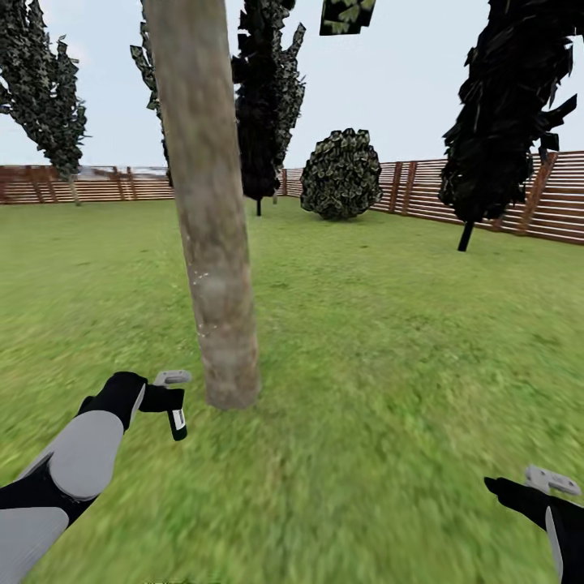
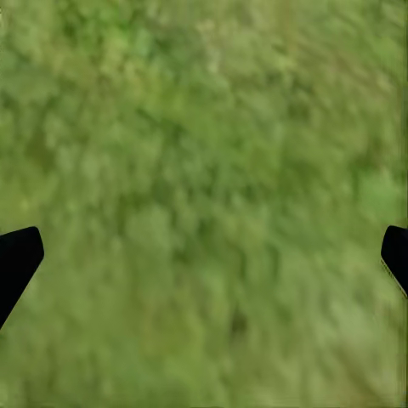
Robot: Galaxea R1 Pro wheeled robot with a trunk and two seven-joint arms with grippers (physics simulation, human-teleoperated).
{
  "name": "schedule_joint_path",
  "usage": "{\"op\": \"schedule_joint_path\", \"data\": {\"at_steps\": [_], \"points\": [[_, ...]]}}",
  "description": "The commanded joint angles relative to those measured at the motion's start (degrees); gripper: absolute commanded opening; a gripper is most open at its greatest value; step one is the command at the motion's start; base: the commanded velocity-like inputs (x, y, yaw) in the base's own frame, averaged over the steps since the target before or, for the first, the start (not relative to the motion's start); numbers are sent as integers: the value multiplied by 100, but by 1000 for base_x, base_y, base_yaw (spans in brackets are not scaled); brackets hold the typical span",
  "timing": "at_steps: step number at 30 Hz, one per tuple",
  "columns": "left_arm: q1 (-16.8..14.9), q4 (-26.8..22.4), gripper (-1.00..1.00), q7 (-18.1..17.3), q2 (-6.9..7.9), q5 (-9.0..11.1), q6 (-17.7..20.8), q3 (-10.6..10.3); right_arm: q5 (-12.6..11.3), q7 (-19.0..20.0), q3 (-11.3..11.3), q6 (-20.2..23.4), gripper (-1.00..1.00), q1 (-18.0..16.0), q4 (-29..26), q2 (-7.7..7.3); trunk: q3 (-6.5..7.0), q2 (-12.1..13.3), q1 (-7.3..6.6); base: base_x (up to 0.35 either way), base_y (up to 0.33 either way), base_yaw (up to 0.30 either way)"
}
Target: In the garden, pick up the pesticide atomizer on the floor and spray pesticide onto both trees until each tree trunk is fully covered.
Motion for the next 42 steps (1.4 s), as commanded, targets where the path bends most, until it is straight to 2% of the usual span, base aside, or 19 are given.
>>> {"op": "schedule_joint_path", "data": {"at_steps": [1,14,19,29,30,33,35,37,39,40,42], "points": [[-8,-10,-100,-45,-7,-55,17,48,60,53,-16,15,100,-3,-5,2,-6,-3,-1,11,-308,219],[-10,-1,-100,-45,-10,-55,17,43,60,53,-16,15,100,-4,-5,2,-6,-3,-1,1,-310,245],[-11,-1,-100,-45,-12,-55,17,48,60,52,-16,15,100,-4,-5,2,-6,-3,-1,0,-300,48],[-26,-61,-100,-68,-20,-46,-51,-1,60,45,-16,15,100,-5,3,2,-6,-3,-1,0,-28,1],[-42,-70,-100,-70,-18,-46,54,2,60,44,-16,15,100,-5,5,2,-6,-3,-1,0,0,0],[-77,-327,-100,-75,-28,-40,837,-3,60,44,-16,15,100,-5,18,2,-6,-3,-1,0,0,0],[-121,-918,-100,-80,-190,-41,1166,-28,60,44,-16,15,100,-5,20,2,-6,-3,-1,0,0,0],[-183,-1229,-100,-81,-290,-51,1324,-140,60,44,-16,15,100,-4,21,-4,-6,-3,-1,0,0,0],[-324,-1358,-100,-86,-330,-49,1790,-423,60,44,-16,15,100,-5,21,-15,-6,-3,-1,0,0,0],[-433,-1389,-100,-92,-340,-46,2029,-661,60,44,-16,15,100,-3,21,-20,-6,-3,-1,0,0,0],[-645,-1409,-100,-110,-353,-29,2213,-1029,60,45,-16,15,100,-3,21,-30,-6,-3,-1,0,0,0]]}}
